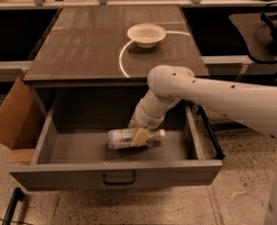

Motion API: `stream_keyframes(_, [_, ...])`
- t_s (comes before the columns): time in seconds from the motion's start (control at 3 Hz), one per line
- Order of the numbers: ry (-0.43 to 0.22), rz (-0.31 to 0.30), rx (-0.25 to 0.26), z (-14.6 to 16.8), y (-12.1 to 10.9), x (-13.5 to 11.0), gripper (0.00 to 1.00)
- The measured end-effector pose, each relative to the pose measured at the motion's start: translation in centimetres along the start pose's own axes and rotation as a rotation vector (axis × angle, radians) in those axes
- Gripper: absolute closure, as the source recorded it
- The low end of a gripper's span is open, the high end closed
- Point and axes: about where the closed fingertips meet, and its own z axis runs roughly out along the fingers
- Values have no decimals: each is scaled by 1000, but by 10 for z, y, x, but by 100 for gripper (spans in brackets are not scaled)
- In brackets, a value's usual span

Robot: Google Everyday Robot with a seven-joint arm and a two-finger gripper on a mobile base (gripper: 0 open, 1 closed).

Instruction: Pick blue plastic bottle from top drawer and place on counter

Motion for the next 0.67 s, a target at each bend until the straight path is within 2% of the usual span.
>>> stream_keyframes(0.33, [-20, 7, 117, -60, 13, 9, 100])
stream_keyframes(0.67, [-17, 34, 246, -127, 19, 28, 100])
